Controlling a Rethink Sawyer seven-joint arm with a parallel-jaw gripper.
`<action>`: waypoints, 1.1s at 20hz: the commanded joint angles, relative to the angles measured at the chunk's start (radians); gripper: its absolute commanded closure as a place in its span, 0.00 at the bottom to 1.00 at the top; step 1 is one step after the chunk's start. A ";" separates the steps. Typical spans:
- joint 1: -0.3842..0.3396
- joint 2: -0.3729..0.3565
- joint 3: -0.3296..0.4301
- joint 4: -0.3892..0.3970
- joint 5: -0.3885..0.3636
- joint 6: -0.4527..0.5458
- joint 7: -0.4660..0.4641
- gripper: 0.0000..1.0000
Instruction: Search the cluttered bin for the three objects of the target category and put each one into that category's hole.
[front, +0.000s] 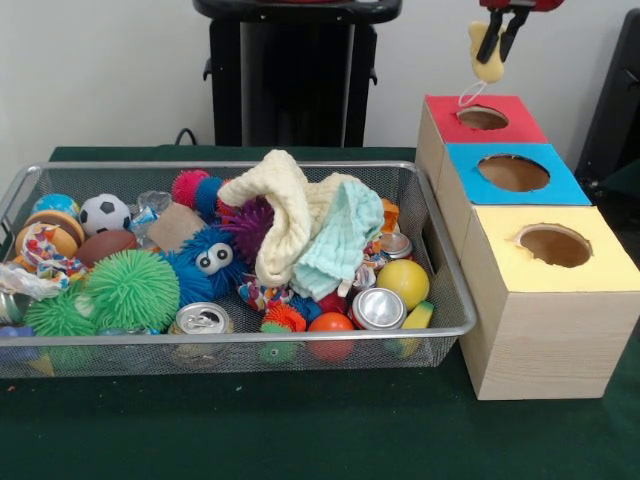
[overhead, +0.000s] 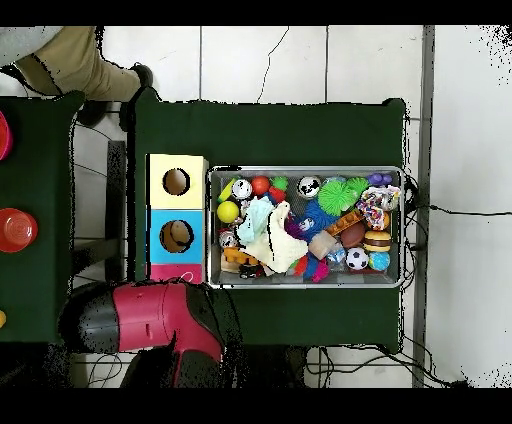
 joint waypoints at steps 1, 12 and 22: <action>-0.009 0.061 0.062 0.047 0.022 -0.064 0.201 1.00; -0.035 0.088 0.089 0.096 0.035 -0.177 0.188 1.00; -0.063 0.097 0.115 0.126 0.045 -0.249 0.176 1.00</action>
